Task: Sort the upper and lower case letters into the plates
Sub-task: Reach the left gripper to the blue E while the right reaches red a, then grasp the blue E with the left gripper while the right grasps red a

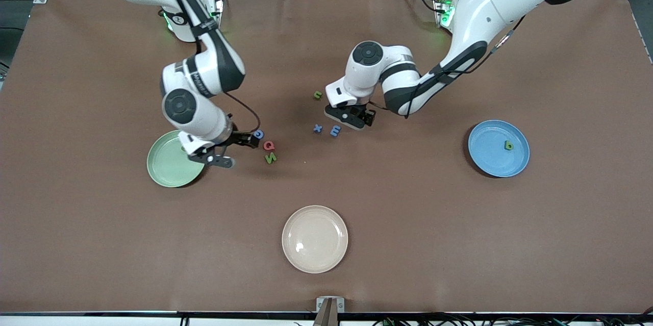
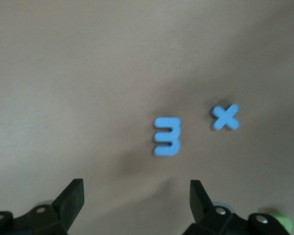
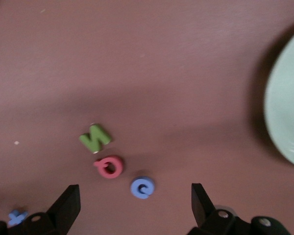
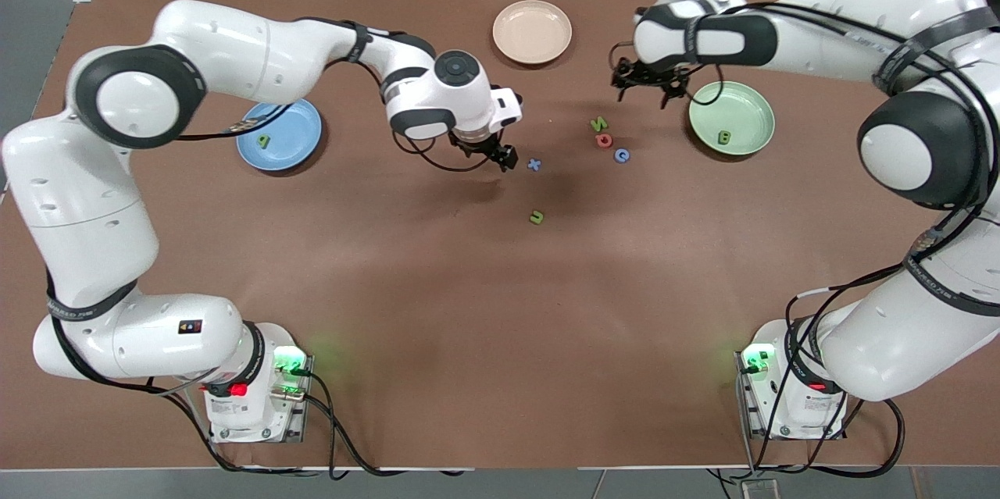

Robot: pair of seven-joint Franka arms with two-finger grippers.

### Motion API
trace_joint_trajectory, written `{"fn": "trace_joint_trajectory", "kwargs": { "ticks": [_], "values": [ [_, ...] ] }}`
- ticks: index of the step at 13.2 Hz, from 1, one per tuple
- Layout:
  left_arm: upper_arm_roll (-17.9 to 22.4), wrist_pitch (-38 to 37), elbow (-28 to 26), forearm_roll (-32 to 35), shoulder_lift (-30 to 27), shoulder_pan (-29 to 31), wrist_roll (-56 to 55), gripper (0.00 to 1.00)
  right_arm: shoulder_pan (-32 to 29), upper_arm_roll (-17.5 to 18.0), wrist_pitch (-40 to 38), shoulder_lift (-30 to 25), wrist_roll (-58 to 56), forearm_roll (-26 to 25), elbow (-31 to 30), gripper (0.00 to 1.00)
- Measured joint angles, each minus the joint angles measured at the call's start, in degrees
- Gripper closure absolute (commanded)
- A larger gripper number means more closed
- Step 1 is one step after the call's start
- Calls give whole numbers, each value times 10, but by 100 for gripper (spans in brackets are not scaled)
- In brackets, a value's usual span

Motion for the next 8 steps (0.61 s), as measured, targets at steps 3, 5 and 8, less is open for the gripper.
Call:
{"fn": "trace_joint_trajectory", "kwargs": {
  "ticks": [3, 5, 8],
  "values": [
    [28, 0, 37, -1, 28, -40, -1, 10, 29, -1, 39, 19, 9, 0, -4, 0],
    [49, 0, 47, -5, 36, -65, -1, 12, 41, -1, 66, 37, 10, -3, -5, 0],
    [56, 0, 57, -11, 39, -75, -1, 19, 49, -1, 97, 57, 10, -16, -8, 2]
  ]
}}
